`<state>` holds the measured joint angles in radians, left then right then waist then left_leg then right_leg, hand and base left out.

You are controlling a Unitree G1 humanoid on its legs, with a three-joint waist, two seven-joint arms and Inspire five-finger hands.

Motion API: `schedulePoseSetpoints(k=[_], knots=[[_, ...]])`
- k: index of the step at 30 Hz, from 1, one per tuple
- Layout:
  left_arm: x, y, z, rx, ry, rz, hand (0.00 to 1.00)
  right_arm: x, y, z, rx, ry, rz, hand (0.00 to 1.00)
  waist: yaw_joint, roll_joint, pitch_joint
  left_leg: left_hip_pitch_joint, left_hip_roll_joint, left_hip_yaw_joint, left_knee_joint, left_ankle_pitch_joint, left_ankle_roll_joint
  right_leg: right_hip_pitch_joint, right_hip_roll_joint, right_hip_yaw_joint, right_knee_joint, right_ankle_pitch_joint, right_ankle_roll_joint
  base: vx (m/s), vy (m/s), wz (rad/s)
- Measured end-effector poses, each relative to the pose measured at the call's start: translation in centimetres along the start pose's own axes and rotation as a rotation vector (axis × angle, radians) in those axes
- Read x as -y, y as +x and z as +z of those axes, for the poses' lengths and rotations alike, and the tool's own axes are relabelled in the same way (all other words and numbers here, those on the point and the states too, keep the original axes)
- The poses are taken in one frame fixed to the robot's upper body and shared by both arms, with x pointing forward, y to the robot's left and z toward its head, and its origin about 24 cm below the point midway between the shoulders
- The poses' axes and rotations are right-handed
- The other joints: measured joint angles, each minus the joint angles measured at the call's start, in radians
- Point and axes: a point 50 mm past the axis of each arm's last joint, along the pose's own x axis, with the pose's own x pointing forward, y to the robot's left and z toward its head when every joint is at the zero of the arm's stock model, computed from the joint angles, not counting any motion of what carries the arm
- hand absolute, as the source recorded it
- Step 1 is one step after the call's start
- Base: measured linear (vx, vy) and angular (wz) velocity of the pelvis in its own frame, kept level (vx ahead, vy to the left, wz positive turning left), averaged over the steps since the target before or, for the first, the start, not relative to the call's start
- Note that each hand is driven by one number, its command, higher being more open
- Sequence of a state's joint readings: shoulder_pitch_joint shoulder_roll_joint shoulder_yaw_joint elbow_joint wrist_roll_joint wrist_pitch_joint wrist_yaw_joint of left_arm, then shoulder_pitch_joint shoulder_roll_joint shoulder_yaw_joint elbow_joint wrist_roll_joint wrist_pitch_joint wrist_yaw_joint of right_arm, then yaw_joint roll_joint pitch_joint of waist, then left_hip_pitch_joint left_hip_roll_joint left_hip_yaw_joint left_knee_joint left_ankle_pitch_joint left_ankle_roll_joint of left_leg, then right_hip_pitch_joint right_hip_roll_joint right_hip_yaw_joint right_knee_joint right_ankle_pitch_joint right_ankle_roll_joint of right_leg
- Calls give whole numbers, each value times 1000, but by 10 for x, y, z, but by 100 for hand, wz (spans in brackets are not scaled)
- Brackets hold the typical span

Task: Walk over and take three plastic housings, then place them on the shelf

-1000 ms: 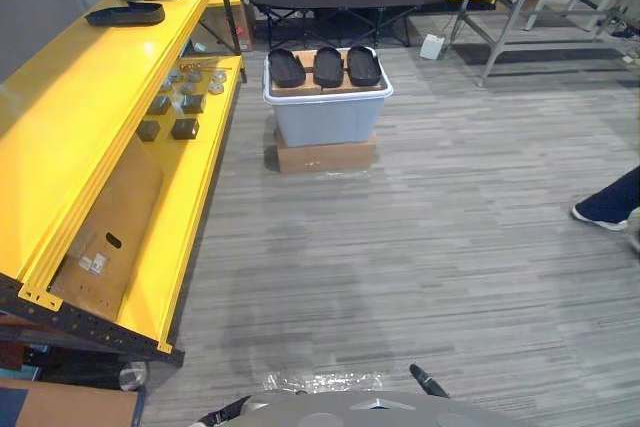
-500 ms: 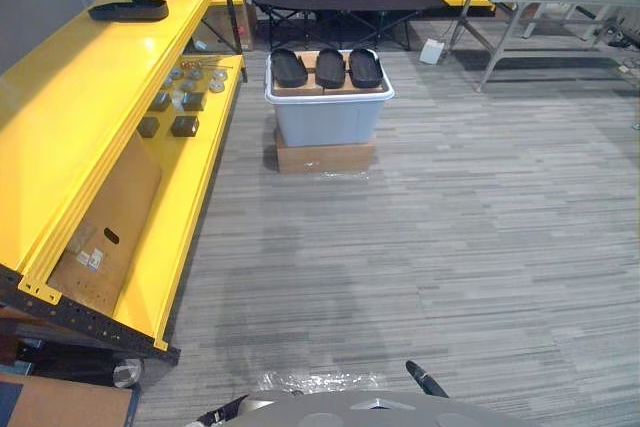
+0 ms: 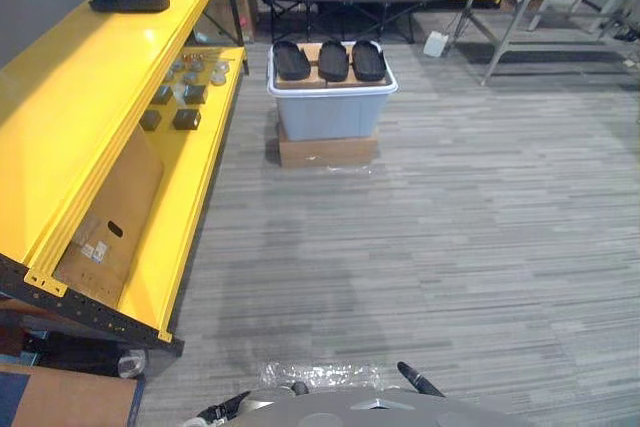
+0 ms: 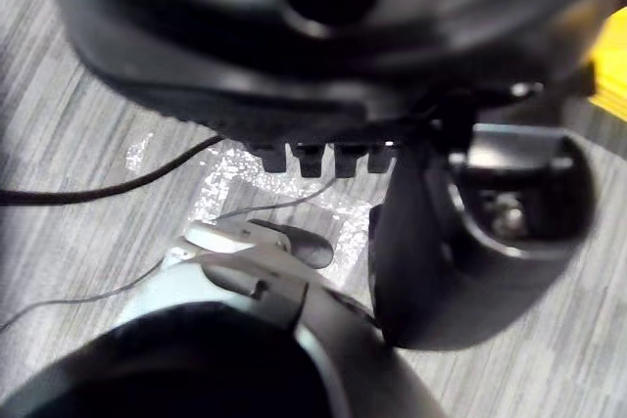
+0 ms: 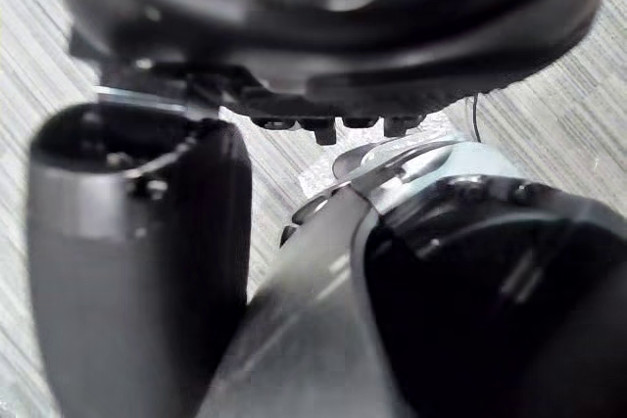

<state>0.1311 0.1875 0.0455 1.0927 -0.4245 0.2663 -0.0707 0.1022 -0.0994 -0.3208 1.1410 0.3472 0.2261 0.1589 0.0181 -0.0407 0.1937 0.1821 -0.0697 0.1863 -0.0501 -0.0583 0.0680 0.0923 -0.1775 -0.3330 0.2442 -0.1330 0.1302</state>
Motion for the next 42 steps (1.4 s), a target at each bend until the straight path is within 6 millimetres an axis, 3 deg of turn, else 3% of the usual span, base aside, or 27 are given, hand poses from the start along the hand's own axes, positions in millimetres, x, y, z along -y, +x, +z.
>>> schedulePoseSetpoints(k=[1, 2, 4, 7, 8, 11, 14, 15, 17, 19, 20, 21, 23, 25, 27, 29, 31, 32, 33, 34, 35, 36, 37, 39, 40, 41, 42], knots=[[3, 0, 5, 10, -1, -5, 100, 0, 0, 1, 8, 21, 4, 100, 4, 2, 11, -1, 0, 1, 16, -13, 4, -42, -17, 1, 92, -7, 7, 85, 79, -2], [2, 0, 7, 15, -3, -4, 100, -3, 0, 8, 43, 43, 21, 100, 4, 1, 28, 1, 3, 3, 49, -38, 14, -129, -60, 5, 298, -1, -1, 78, 92, -10], [-7, -2, 13, 31, 16, 30, 100, -11, 1, 13, 81, 51, 48, 100, -4, -7, 53, 38, 14, 3, 90, -71, 30, -224, -98, 3, 473, -34, -45, 164, 97, -3], [-10, -2, 15, 35, 18, 42, 100, -13, 1, 12, 90, 45, 56, 100, -21, -7, 50, 56, 41, -1, 101, -97, 14, -247, -59, -14, 327, -42, -38, 250, 38, 5], [-10, -2, 16, 38, 20, 42, 100, -12, 1, 11, 94, 47, 54, 100, -25, -1, 51, 63, 53, -3, 101, -103, 4, -251, -27, -22, 201, -28, -29, 325, -13, 1], [-9, -2, 16, 37, 20, 46, 100, -9, 1, 6, 89, 96, 44, 100, -23, 0, 58, 98, 64, 6, 101, -135, -43, -248, 22, -52, -40, 69, -44, 325, -56, -6], [-7, -2, 15, 36, 27, 46, 100, -6, 0, 2, 96, 125, 39, 100, -22, 0, 66, 139, 68, 4, 153, -218, -84, -241, 20, -47, -51, 115, -70, 389, -160, 3], [-4, -1, 14, 33, 33, 52, 100, -3, -1, 0, 98, 147, 33, 100, -24, 11, 68, 154, 89, -3, 188, -271, -98, -233, 24, -52, -8, 149, -110, 384, -198, 17], [1, 0, 7, 14, 2, 52, 100, 3, -3, 0, 106, 190, 25, 100, -29, 49, 47, 174, 155, -10, 213, -323, -134, -240, 59, -76, 84, 116, -166, 414, -239, 21], [5, 1, 1, 4, -96, 42, 100, 4, -3, 0, 89, 203, 12, 100, -25, 65, 33, 120, 208, -8, 368, -321, -157, -219, 104, -92, 85, 58, -192, 464, -282, 4], [6, 1, 5, 24, -199, 16, 100, 6, -3, 2, 89, 198, 12, 100, -22, 70, 34, 26, 257, -18, 581, -295, -187, -184, 125, -108, 59, 50, -208, 450, -307, 6], [8, 0, 8, 37, -234, 6, 100, 7, -3, 5, 96, 192, 11, 100, -24, 85, 42, -44, 296, -27, 758, -243, -193, -142, 146, -117, 29, 39, -214, 435, -293, 16], [9, 0, 13, 70, -300, -15, 100, 14, -4, 11, 96, 152, -14, 100, -21, 114, 61, -170, 399, -5, 1107, -220, -180, -17, 202, -119, -52, 24, -228, 419, -215, 6], [9, -1, 18, 97, -311, -36, 100, 9, -3, 19, 106, 122, -12, 100, -17, 107, 64, -264, 373, -15, 1156, -232, -160, 78, 205, -103, -110, 9, -224, 435, -170, -18], [17, -1, 23, 124, -313, -81, 100, 1, -2, 32, 143, 115, 4, 100, 1, 104, 69, -334, 313, -16, 1026, -239, -154, 130, 200, -72, -148, 10, -221, 315, -38, -46], [24, -2, 26, 143, -336, -117, 100, -11, 0, 44, 169, 110, 23, 100, 20, 85, 82, -360, 229, -21, 775, -238, -147, 172, 179, -32, -179, 8, -213, 258, 61, -64], [33, -1, 25, 150, -355, -156, 100, -24, 0, 55, 189, 69, 47, 100, 48, 88, 87, -364, 159, -76, 391, -131, -158, 192, 176, 32, -196, -26, -194, 210, 139, -77], [33, -1, 24, 148, -351, -155, 100, -25, 0, 56, 190, 60, 51, 100, 53, 92, 88, -365, 157, -88, 333, -94, -154, 200, 180, 47, -193, -37, -189, 320, 239, -81], [31, -1, 21, 145, -358, -146, 100, -29, 0, 54, 178, 42, 61, 100, 71, 84, 88, -342, 147, -83, 310, 14, -128, 228, 176, 93, -190, -68, -172, 329, 218, -56], [30, -1, 22, 149, -357, -143, 100, -30, 1, 52, 169, 29, 65, 100, 72, 87, 88, -338, 145, -72, 309, 41, -114, 237, 168, 101, -189, -81, -165, 467, 243, -52], [27, -2, 27, 174, -350, -136, 100, -33, 1, 52, 157, 15, 72, 100, 69, 61, 86, -339, 135, -51, 330, 57, -91, 243, 145, 113, -173, -109, -151, 444, 165, -18], [27, -3, 34, 192, -338, -138, 100, -33, 1, 52, 154, 4, 70, 100, 68, 45, 87, -363, 119, -42, 390, 8, -66, 239, 124, 118, -151, -120, -145, 457, 154, -8], [30, -2, 37, 193, -330, -137, 100, -30, 1, 50, 148, 2, 61, 100, 64, 47, 88, -367, 113, -43, 417, -19, -59, 235, 117, 124, -131, -118, -140, 457, 170, 8], [31, -1, 37, 175, -301, -131, 100, -28, 1, 49, 143, -11, 47, 100, 55, 56, 85, -334, 95, -42, 423, -64, -47, 170, 91, 163, 64, -124, -117, 431, 201, -3], [28, -1, 37, 173, -263, -116, 100, -29, 1, 52, 152, -19, 48, 100, 56, 41, 89, -277, 79, -20, 390, -85, -36, 50, 38, 185, 353, -117, 35, 400, 168, -15], [23, -2, 40, 177, -236, -90, 100, -31, 1, 55, 162, -17, 53, 100, 44, 25, 96, -223, 54, -25, 376, -107, -30, -60, -17, 194, 620, -90, 94, 406, 94, -3], [21, -2, 38, 175, -223, -67, 100, -30, 1, 54, 160, -21, 53, 100, 35, 24, 97, -182, 45, -28, 371, -117, -21, -113, -49, 181, 749, -100, 69, 493, 81, 29]])
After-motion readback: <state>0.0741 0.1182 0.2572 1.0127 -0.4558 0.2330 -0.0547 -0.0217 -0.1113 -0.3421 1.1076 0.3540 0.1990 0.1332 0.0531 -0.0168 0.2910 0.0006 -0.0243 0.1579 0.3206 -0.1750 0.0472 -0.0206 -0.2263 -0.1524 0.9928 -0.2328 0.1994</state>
